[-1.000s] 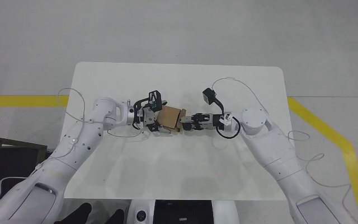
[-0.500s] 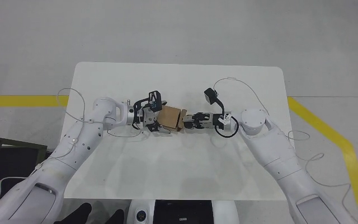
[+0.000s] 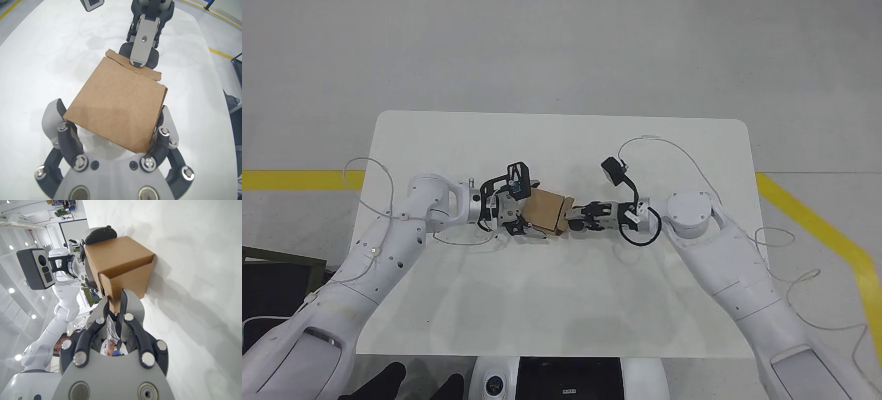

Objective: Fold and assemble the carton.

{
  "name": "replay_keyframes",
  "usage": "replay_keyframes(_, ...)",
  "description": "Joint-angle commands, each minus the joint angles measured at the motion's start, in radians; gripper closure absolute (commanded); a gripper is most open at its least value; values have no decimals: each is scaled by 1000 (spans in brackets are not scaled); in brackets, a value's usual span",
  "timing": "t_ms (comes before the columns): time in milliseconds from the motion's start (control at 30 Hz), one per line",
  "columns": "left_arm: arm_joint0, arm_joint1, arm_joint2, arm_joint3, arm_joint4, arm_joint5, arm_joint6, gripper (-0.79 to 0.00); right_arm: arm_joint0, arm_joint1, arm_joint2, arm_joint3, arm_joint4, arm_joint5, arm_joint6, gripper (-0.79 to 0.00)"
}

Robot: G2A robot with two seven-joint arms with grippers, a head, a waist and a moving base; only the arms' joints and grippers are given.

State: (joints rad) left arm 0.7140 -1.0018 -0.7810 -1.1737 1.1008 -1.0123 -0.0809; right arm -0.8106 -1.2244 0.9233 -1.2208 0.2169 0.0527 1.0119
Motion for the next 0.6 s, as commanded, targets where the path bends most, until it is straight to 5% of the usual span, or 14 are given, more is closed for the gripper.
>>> replay_keyframes(0,0,0,-1,-1,2,0,1,-785,2,0,-1,-5,-7,9,-4,-80)
replay_keyframes(567,0,0,0,5,-2,0,3,-785,18,-5,-26,-34,-47,42,17,-68)
